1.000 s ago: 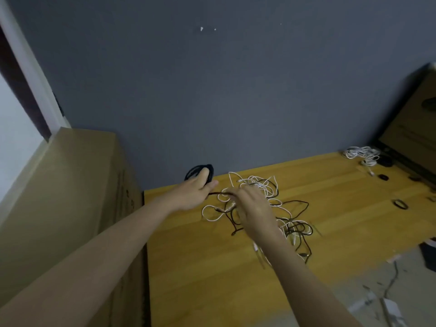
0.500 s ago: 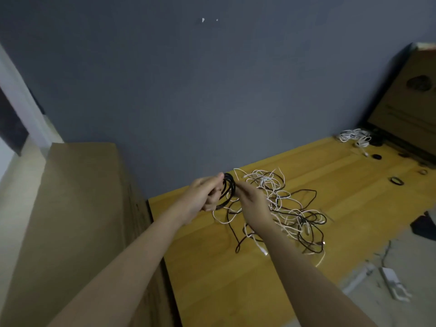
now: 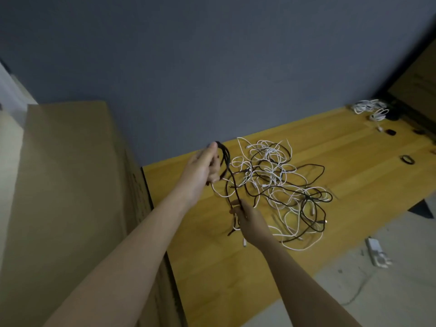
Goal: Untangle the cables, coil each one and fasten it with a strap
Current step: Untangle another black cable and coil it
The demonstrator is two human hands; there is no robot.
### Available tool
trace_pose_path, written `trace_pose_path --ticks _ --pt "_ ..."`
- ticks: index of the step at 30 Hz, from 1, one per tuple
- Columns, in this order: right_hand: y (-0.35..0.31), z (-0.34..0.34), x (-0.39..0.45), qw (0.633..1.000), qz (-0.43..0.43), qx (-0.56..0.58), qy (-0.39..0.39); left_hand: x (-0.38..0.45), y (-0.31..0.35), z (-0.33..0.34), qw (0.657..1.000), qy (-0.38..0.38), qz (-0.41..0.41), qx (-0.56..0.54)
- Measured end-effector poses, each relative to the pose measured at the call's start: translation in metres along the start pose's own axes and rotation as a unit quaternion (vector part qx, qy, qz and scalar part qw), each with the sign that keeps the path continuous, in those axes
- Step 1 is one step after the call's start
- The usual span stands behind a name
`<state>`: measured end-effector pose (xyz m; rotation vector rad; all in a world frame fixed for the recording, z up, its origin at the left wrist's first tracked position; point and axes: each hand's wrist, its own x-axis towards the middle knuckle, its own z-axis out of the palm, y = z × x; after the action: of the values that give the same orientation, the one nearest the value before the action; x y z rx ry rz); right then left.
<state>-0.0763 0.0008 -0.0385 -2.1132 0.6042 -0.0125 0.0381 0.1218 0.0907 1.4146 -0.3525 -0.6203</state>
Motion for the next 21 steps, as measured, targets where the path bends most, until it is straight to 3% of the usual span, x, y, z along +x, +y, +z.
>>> trace_pose_path --ticks 8,13,17,21 --pt "0.045 -0.011 -0.030 0.997 0.052 -0.046 0.013 0.003 -0.004 -0.008 0.995 0.093 0.046 -0.004" --pt "0.040 -0.007 -0.035 0.987 0.084 0.012 0.135 -0.002 -0.003 -0.011 0.990 0.132 0.049 -0.022" --pt "0.017 0.000 -0.019 0.990 0.073 -0.123 0.004 -0.009 -0.001 -0.014 0.995 0.074 0.070 -0.006" --pt "-0.009 0.011 -0.015 0.998 -0.007 -0.056 -0.004 -0.011 0.002 -0.019 0.992 0.073 0.097 -0.015"
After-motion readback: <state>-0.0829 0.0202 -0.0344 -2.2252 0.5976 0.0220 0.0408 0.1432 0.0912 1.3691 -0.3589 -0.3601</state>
